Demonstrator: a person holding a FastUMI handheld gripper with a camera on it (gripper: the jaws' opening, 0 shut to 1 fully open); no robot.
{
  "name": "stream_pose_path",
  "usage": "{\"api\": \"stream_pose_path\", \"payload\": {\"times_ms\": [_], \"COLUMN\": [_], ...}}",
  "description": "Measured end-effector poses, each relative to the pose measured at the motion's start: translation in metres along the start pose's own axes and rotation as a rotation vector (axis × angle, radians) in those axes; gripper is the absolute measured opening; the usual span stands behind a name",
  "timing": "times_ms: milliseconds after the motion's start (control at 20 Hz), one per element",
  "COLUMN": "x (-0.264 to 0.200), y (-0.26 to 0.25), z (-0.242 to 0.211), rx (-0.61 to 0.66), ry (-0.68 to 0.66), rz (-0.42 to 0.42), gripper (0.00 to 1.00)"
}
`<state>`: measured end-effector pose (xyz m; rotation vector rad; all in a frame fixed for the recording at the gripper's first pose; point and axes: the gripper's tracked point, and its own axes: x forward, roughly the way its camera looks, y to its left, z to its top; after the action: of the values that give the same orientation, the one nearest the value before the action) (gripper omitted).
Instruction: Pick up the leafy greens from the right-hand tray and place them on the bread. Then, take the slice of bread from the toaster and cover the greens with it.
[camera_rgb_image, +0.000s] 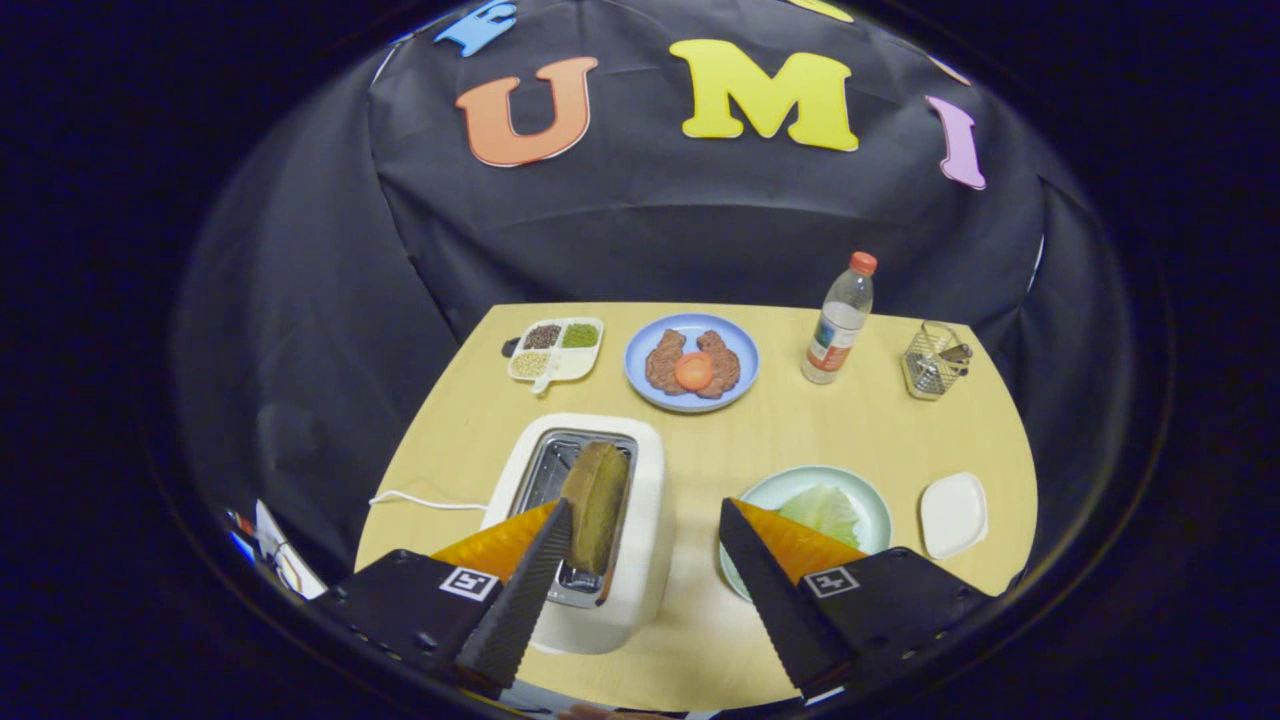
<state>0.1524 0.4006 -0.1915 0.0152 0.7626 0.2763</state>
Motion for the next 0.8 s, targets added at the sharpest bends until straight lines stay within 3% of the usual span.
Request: {"api": "stream_pose_path", "payload": {"times_ms": [200, 350, 600, 800], "x": [0.011, 0.011, 0.029, 0.043], "y": [0.017, 0.025, 0.031, 0.025], "z": [0.004, 0.011, 0.003, -0.006], "rx": [-0.001, -0.032, -0.021, -0.017], "ry": [0.031, 0.013, 0.079, 0.149], "rz": [-0.011, -0.030, -0.031, -0.058], "gripper": [0.93, 0.86, 0.85, 0.51]}}
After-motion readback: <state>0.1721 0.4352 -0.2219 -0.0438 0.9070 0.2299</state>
